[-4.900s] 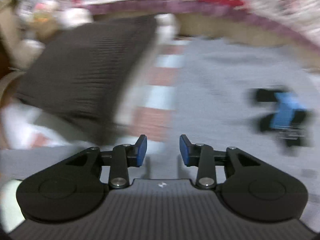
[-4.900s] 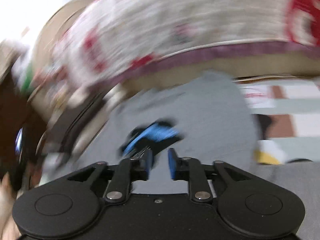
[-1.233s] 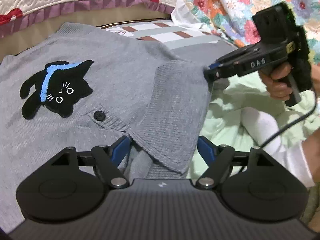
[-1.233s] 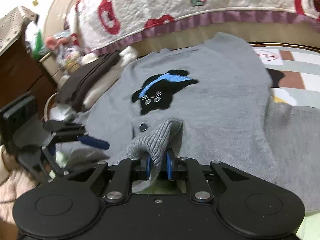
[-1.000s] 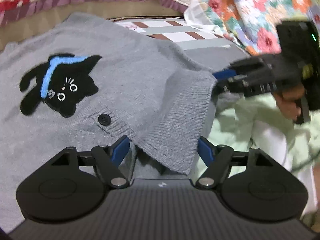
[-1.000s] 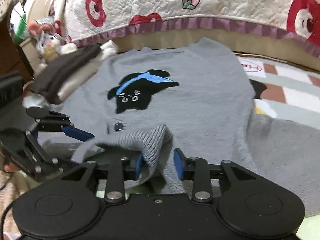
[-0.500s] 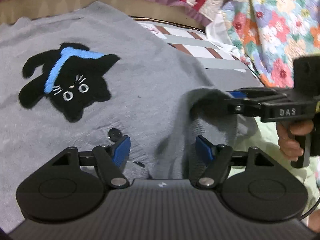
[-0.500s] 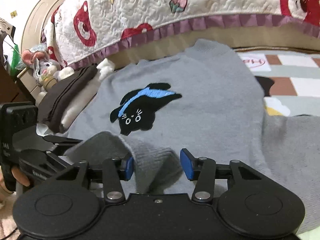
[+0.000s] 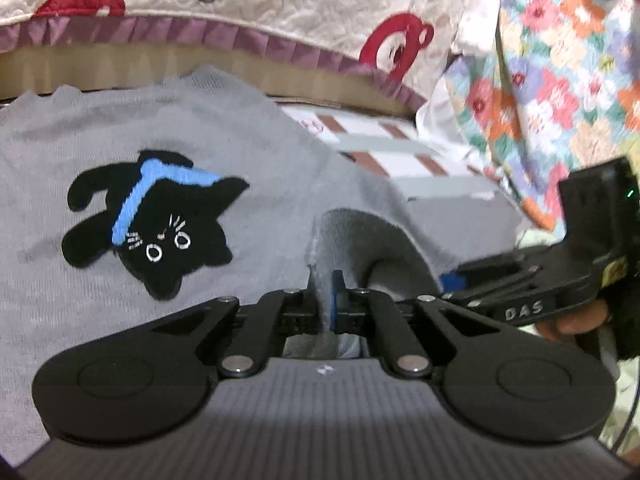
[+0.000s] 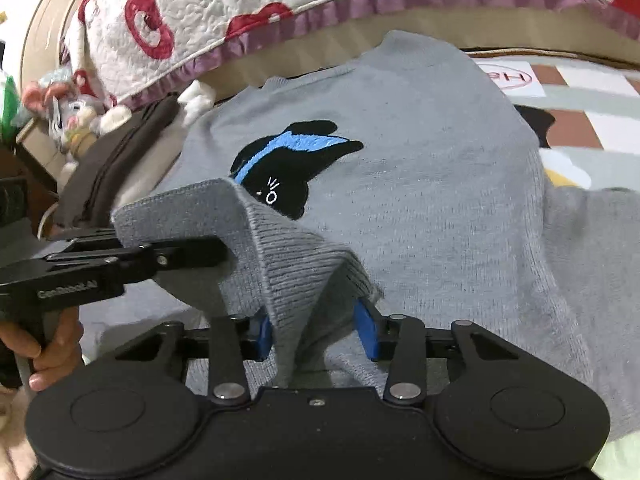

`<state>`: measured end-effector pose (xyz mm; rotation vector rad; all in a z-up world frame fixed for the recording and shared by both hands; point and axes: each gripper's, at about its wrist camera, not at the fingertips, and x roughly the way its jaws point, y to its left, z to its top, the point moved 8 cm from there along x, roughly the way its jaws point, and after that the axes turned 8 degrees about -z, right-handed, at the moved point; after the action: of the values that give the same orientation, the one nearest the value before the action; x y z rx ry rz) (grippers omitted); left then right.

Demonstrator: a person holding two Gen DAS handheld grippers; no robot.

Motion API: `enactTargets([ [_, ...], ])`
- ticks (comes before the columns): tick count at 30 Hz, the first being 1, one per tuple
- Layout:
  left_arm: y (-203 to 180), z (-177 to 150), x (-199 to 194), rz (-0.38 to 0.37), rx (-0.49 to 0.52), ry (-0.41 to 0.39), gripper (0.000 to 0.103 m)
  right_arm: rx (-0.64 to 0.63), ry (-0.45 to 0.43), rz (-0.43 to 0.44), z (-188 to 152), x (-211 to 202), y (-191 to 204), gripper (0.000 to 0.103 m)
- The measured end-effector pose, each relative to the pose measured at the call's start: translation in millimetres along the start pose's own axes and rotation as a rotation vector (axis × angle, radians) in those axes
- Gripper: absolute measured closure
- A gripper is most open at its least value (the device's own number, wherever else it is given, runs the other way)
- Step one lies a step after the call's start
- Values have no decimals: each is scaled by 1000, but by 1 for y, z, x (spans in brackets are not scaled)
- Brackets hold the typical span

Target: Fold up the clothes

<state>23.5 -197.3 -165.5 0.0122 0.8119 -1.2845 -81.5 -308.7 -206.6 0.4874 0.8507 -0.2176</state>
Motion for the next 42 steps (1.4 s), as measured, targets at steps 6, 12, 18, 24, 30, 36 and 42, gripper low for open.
enactTargets([
  [6, -9, 8, -5, 97, 105, -48, 100, -57, -25, -82, 16, 7, 8, 41],
  [12, -13, 12, -15, 60, 74, -74, 100, 86, 2, 108, 22, 17, 10, 89],
  [18, 8, 13, -14, -48, -122, -63, 100, 286, 74, 409, -8, -13, -6, 97],
  [24, 12, 8, 23, -63, -209, 33, 98, 181, 136, 480, -47, -27, 7, 97],
  [30, 12, -14, 79, -4, -165, 245, 91, 273, 216, 590, -55, -30, 0, 97],
  [36, 16, -15, 73, 158, 6, 268, 81, 272, 239, 459, -63, -34, -17, 97],
  [42, 54, -21, 35, 250, -129, 277, 84, 266, 295, 328, -74, -27, -24, 98],
])
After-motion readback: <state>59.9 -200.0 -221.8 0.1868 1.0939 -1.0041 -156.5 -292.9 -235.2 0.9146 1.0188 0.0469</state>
